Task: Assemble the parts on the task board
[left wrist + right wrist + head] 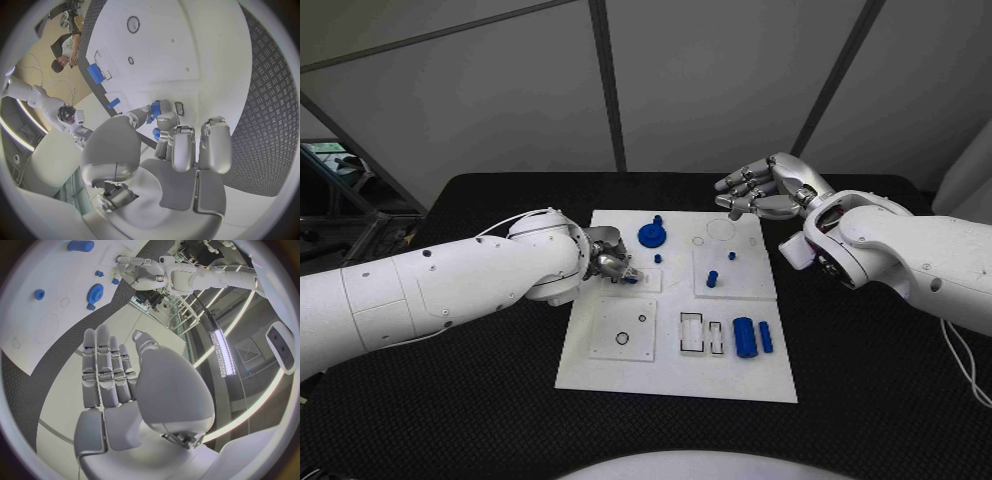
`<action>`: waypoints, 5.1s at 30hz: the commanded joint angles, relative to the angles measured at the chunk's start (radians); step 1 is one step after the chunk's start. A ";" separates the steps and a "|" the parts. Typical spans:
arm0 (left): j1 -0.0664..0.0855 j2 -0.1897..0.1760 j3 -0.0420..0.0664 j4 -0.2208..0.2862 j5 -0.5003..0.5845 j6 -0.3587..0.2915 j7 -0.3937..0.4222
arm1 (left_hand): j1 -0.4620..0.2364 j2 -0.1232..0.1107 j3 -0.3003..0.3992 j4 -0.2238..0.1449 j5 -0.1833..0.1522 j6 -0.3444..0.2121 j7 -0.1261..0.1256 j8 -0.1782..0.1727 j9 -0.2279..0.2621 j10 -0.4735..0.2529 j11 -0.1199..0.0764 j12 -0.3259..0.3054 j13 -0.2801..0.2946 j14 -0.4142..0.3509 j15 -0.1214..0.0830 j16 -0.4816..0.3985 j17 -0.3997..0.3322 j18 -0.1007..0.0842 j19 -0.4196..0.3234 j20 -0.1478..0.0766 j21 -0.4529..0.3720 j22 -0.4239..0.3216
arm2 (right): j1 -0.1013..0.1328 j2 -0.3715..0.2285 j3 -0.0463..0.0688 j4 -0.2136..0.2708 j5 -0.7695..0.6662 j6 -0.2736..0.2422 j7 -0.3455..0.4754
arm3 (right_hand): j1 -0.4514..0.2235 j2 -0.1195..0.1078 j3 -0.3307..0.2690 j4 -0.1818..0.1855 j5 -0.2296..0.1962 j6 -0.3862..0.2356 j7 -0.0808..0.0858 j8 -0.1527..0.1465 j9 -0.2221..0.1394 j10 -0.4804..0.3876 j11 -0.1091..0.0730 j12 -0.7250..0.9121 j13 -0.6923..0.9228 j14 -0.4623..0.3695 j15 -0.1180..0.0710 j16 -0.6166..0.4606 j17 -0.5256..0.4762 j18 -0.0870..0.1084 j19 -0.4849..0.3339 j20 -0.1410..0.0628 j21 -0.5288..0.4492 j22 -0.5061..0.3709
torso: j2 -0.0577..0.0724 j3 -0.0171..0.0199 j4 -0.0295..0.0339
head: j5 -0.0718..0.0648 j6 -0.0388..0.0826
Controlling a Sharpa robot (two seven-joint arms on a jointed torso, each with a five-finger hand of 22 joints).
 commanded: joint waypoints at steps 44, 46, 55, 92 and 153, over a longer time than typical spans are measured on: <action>0.000 0.017 -0.001 -0.020 -0.004 0.017 -0.006 | -0.067 0.036 -0.156 0.097 0.000 0.032 -0.008 0.001 0.001 0.024 -0.006 0.029 0.017 0.075 -0.012 -0.003 0.160 -0.024 0.032 -0.003 0.027 0.086 | 0.002 0.004 0.001 -0.009 -0.002 0.013 0.010 | -0.012 -0.001 -0.010 0.002 0.007 -0.005 0.010 -0.007 0.000 -0.004 0.005 -0.006 -0.007 0.007 0.003 -0.014 -0.002 0.003 0.004 0.003 -0.013 -0.005 | 0.000 -0.0011 -0.0005 | -0.002 -0.002; 0.000 0.016 -0.001 -0.018 -0.004 0.017 -0.006 | -0.068 0.034 -0.163 0.100 0.000 0.032 -0.008 0.001 0.001 0.025 -0.006 0.030 0.018 0.075 -0.013 -0.003 0.161 -0.024 0.033 -0.004 0.028 0.088 | 0.002 0.004 0.001 -0.009 -0.002 0.013 0.010 | -0.012 -0.001 -0.010 0.002 0.007 -0.005 0.010 -0.007 0.000 -0.004 0.005 -0.006 -0.007 0.007 0.003 -0.014 -0.002 0.003 0.004 0.003 -0.013 -0.005 | 0.000 -0.0011 -0.0002 | -0.003 -0.002; 0.001 0.012 -0.001 -0.014 -0.004 0.031 -0.008 | -0.069 0.034 -0.166 0.101 0.001 0.033 -0.009 0.002 0.001 0.026 -0.006 0.030 0.019 0.075 -0.013 -0.003 0.161 -0.025 0.034 -0.004 0.030 0.091 | 0.001 0.004 0.001 -0.009 -0.002 0.013 0.009 | -0.013 -0.001 -0.010 0.003 0.007 -0.005 0.010 -0.006 0.000 -0.004 0.005 -0.006 -0.007 0.007 0.003 -0.015 -0.002 0.003 0.004 0.003 -0.014 -0.006 | 0.000 -0.0008 0.0000 | -0.003 -0.003; 0.006 0.004 0.002 -0.003 -0.004 0.037 -0.009 | -0.066 0.038 -0.174 0.104 0.001 0.039 -0.011 0.005 0.002 0.029 -0.008 0.031 0.018 0.075 -0.014 -0.003 0.161 -0.026 0.038 -0.005 0.035 0.097 | 0.001 0.005 0.001 -0.011 -0.002 0.013 0.007 | -0.015 0.000 -0.011 0.003 0.008 -0.006 0.011 -0.006 0.000 -0.004 0.005 -0.006 -0.008 0.007 0.004 -0.017 -0.002 0.003 0.004 0.004 -0.016 -0.007 | 0.000 -0.0008 0.0002 | -0.006 -0.010; 0.133 0.082 0.089 -0.292 0.021 0.248 0.002 | 0.082 0.043 -0.360 0.117 0.002 -0.057 0.060 -0.178 -0.143 -0.101 0.051 -0.129 -0.201 0.072 0.034 -0.010 0.154 0.001 -0.030 0.038 -0.063 -0.006 | 0.001 0.020 0.001 -0.044 -0.002 0.015 0.007 | -0.016 0.001 -0.012 0.004 0.008 -0.006 0.011 -0.006 0.000 -0.005 0.005 -0.006 -0.010 0.008 0.004 -0.019 -0.002 0.003 0.004 0.004 -0.018 -0.008 | 0.002 -0.0013 -0.0005 | 0.008 0.004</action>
